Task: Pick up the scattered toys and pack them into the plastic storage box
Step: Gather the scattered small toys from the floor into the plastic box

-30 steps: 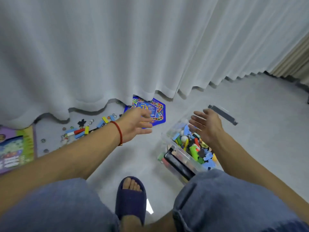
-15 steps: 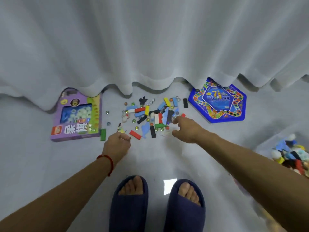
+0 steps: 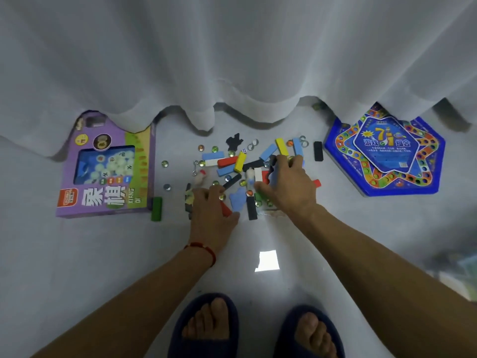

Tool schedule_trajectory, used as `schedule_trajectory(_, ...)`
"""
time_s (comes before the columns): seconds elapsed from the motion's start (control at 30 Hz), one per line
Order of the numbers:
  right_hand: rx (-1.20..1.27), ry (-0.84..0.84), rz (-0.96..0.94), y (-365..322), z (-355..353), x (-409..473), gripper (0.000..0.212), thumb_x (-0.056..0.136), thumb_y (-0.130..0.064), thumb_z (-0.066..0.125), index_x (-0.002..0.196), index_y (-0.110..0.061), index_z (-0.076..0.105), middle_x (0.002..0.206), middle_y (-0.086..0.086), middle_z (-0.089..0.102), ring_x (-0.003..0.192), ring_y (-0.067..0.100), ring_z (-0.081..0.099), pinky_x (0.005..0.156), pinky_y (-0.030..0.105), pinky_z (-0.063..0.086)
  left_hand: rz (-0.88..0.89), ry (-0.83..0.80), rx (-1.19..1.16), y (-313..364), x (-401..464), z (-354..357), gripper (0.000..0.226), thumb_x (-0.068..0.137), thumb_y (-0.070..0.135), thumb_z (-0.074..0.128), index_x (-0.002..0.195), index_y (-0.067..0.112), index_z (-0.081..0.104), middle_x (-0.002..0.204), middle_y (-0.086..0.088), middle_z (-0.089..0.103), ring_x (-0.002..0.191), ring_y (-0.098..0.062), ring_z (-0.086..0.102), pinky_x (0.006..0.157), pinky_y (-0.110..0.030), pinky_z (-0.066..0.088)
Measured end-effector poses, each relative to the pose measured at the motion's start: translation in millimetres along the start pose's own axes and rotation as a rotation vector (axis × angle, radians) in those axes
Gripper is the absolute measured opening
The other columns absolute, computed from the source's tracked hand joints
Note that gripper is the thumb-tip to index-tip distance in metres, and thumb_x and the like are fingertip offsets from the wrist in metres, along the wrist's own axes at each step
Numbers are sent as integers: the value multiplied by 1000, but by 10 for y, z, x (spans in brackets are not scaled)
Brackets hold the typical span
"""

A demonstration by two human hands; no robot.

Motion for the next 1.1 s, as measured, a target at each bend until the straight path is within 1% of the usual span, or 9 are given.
schedule_trajectory(0.13,186,14,1,-1,26,62,64,81,-46,76,131,-21,44,132,9,39,103,28,60,81,34,51,57,5,13,62,130,22,70,74,20,83,132,13,46,135,-10,37,120,-24,44,95,-27,43)
schedule_trajectory(0.23,306,-10,0,11,37,113,60,81,-35,80,129,-24,46,133,7,38,111,28,56,92,36,51,71,4,10,53,156,21,69,77,19,81,135,15,44,139,-8,35,125,-22,41,96,-22,38)
schedule_trajectory(0.37,363,4,-9,24,-22,165,63,74,-32,86,123,-29,47,130,5,40,113,27,52,94,40,54,105,15,-1,48,161,21,68,76,19,81,134,14,45,138,-8,37,122,-22,42,91,-19,34)
schedule_trajectory(0.5,393,-28,-39,-5,-72,185,59,76,-28,85,121,-29,47,129,4,41,103,17,49,86,26,48,115,20,29,53,165,65,67,73,22,83,128,15,47,135,-7,39,121,-22,43,92,-22,36)
schedule_trajectory(0.57,400,-38,-70,-35,-100,178,55,78,-24,83,120,-28,47,130,4,43,103,15,48,83,24,46,126,23,57,64,170,86,65,72,22,84,126,13,48,132,-8,41,118,-22,44,91,-23,36)
schedule_trajectory(0.7,464,-77,-90,-17,-123,157,50,81,-17,80,118,-28,47,132,5,43,106,15,47,87,26,48,174,3,113,112,171,136,65,77,20,79,131,8,46,132,-13,43,120,-27,44,94,-25,32)
schedule_trajectory(0.83,463,-79,-122,-3,-107,128,51,82,-15,79,117,-31,45,128,5,47,109,20,56,89,31,54,196,-11,167,153,181,157,60,78,21,76,128,7,46,127,-13,46,116,-26,44,92,-26,32)
schedule_trajectory(0.93,471,-74,-138,-17,-86,128,54,82,-13,79,115,-35,42,127,6,54,108,24,63,88,36,58,184,-27,166,157,192,158,66,75,25,80,128,6,46,127,-13,46,116,-27,44,92,-26,32)
schedule_trajectory(1.1,514,-76,-79,55,-98,145,53,80,-24,81,124,-22,51,128,8,60,112,22,61,93,34,53,149,-26,188,159,216,145,64,76,25,80,127,8,46,130,-12,43,118,-25,43,95,-26,33)
Point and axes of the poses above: each hand's wrist, its own x-axis towards the middle knuckle, its own z-axis out of the palm, y = z × x, the point moved 7 cm from there along x, towards the middle knuckle
